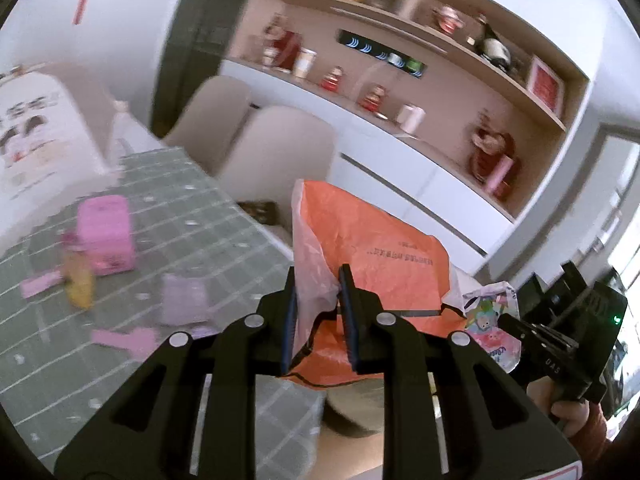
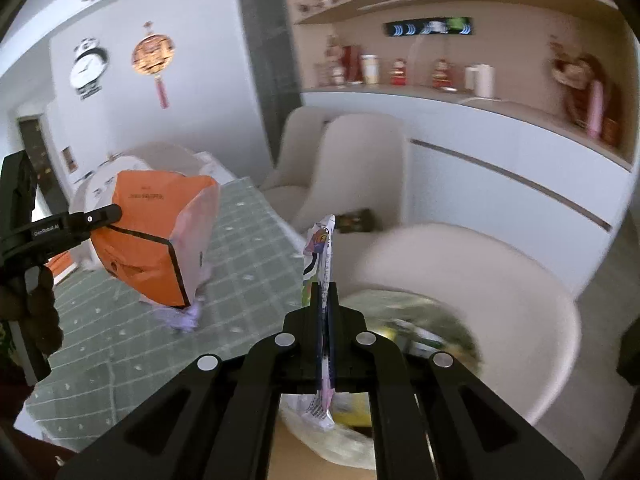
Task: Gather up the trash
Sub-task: 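Open the left gripper over the bin dropping the orange bag while the right gripper carries the wrapper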
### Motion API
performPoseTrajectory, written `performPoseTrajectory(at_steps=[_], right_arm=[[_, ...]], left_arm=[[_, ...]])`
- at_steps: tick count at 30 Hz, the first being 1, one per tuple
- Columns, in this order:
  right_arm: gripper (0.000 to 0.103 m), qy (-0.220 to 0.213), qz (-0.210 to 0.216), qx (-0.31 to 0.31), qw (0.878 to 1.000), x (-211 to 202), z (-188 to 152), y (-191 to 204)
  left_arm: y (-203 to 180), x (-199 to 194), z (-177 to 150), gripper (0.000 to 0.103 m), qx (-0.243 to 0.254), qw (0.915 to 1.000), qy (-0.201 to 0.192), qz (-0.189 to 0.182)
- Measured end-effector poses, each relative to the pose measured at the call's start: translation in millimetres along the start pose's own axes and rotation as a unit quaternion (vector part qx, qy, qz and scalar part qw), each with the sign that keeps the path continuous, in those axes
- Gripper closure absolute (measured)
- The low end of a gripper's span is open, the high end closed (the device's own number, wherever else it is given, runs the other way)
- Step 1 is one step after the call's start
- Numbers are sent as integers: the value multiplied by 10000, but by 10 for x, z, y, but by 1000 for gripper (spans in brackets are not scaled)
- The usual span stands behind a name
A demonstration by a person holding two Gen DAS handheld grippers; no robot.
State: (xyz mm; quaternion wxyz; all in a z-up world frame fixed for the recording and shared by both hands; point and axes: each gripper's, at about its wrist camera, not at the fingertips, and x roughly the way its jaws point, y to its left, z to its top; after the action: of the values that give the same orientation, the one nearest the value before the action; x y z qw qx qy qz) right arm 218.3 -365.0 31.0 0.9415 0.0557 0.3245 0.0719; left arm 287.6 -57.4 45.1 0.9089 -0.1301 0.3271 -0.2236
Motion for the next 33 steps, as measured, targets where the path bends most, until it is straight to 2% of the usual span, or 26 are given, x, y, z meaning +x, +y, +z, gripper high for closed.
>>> performPoseTrajectory(at_steps=[3,8,12,15,21,24,26,31,33], right_arm=[[98,-56,-233,118,9996,-172,-67,-318],[98,-153,-512,241,9983,-384,-155,-734],[98,-220,-638,456,9967,-496,-249,-1059],[98,-188,-649,563,9961,-491,-295,-1219],[98,-152,-533,727,9958,-460,-395,-1401],[98,-124,-422,806,9958,-394,-431,-1482],[98,-109,-333,832,9959,-332,-422,-1486],[98,-81,-69,813,9966,-217,-416,-1429],[98,-38,23,788,9969,-145,-405,-1395]], left_arm=[[-303,264,-49,85,147,9997,116,-177],[-775,794,-229,85,227,9974,535,-436],[-1123,1177,-429,85,390,9936,902,-562],[-1333,1463,-582,85,575,9905,1154,-486],[-1519,1773,-952,85,863,9821,1671,-101],[-1577,1837,-1072,85,1088,9780,1772,148],[-1537,1876,-1102,83,1016,9771,1851,275],[-1481,1876,-1093,76,837,9785,1867,261],[-1457,1848,-1053,68,722,9805,1825,124]])
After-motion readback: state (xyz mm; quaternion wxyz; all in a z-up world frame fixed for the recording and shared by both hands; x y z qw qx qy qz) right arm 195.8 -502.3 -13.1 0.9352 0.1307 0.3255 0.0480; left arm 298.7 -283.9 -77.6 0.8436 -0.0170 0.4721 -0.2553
